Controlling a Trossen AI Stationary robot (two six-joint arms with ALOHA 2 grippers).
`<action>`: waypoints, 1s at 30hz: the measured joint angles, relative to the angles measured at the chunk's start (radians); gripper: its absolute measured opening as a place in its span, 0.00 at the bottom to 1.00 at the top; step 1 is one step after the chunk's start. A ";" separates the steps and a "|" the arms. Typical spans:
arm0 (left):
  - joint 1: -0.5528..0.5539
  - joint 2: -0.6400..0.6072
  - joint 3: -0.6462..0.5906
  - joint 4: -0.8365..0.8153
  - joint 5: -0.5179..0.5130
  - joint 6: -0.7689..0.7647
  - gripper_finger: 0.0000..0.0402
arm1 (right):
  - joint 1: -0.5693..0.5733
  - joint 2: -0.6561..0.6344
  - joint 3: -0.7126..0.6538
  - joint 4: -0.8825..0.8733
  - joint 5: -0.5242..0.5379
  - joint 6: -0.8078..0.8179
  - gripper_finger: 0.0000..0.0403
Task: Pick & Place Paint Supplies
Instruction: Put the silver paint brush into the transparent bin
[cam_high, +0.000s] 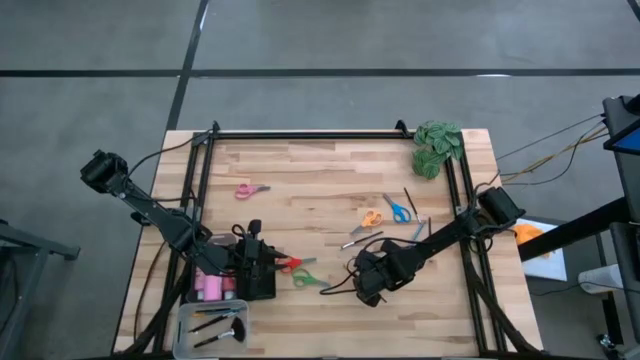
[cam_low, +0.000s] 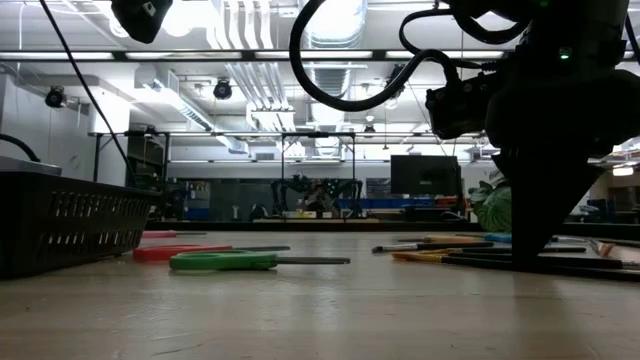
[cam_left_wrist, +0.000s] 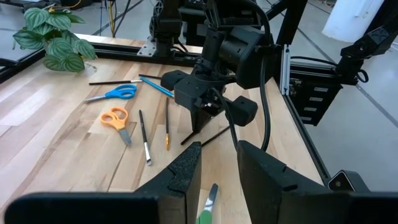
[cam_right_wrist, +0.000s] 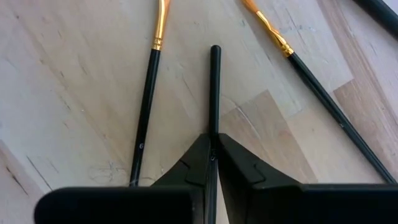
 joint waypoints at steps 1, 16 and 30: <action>0.000 0.000 0.000 0.000 0.000 0.000 0.26 | 0.000 0.000 0.001 -0.001 0.000 0.000 0.05; 0.000 0.000 0.000 0.000 0.000 0.000 0.26 | -0.001 -0.010 0.068 -0.006 0.002 -0.091 0.05; 0.000 0.000 0.000 0.000 0.000 0.000 0.26 | 0.002 -0.013 0.193 0.002 0.206 -0.217 0.04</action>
